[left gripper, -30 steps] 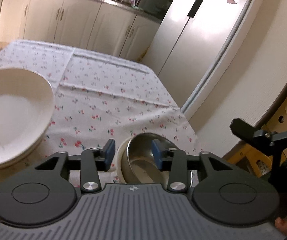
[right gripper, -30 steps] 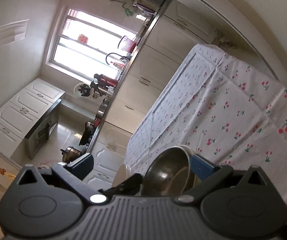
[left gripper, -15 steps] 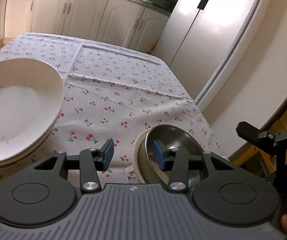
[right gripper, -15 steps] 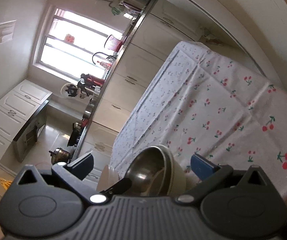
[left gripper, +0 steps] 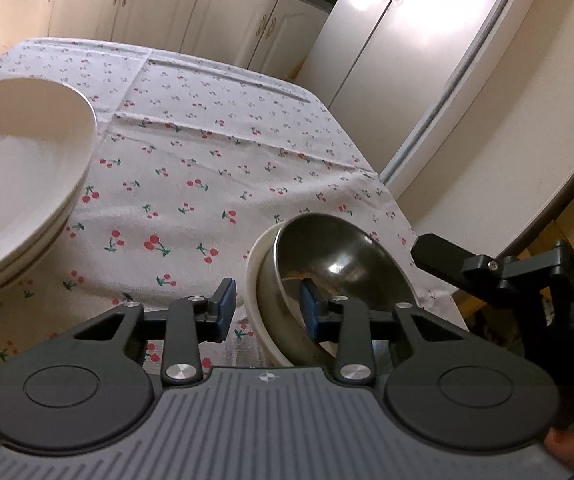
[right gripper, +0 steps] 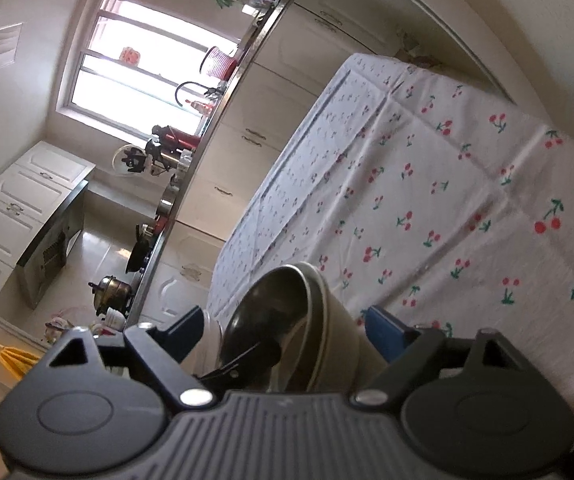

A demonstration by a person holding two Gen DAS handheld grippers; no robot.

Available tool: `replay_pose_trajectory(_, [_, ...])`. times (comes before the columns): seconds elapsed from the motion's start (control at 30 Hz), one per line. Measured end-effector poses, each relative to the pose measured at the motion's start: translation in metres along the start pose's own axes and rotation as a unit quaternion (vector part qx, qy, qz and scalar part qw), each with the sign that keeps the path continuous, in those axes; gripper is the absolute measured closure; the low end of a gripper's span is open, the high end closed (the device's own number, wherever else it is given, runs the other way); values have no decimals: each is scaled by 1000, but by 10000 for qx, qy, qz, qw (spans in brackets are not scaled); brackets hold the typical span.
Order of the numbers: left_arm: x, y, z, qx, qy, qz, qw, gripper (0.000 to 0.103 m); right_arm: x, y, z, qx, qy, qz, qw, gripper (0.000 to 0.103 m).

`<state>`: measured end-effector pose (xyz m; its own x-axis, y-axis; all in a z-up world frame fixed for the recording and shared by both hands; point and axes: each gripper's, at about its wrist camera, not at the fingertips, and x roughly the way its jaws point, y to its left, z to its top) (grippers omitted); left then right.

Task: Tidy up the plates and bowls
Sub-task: 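Lower the steel bowl into the cream bowl with the left gripper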

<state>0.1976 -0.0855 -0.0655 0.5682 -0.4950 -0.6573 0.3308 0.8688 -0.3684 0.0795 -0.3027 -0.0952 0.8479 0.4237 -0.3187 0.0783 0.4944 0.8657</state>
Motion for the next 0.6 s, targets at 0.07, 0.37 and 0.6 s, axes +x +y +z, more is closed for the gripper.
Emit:
replay_pose_trajectory(0.07, [1,2,-1,-26,10,-20,10000,64,1,1,-1,-9,19,4,10000,15])
replay_pose_trajectory(0.37, [2,6,-5,-49,26,-189,9998,71,4,6,-3,1,122,57,9999,10])
replay_pose_trajectory(0.6, [1,5,-5,-138,15,-219,9997,72,5,15,-5,-11,106,-31,9999,5])
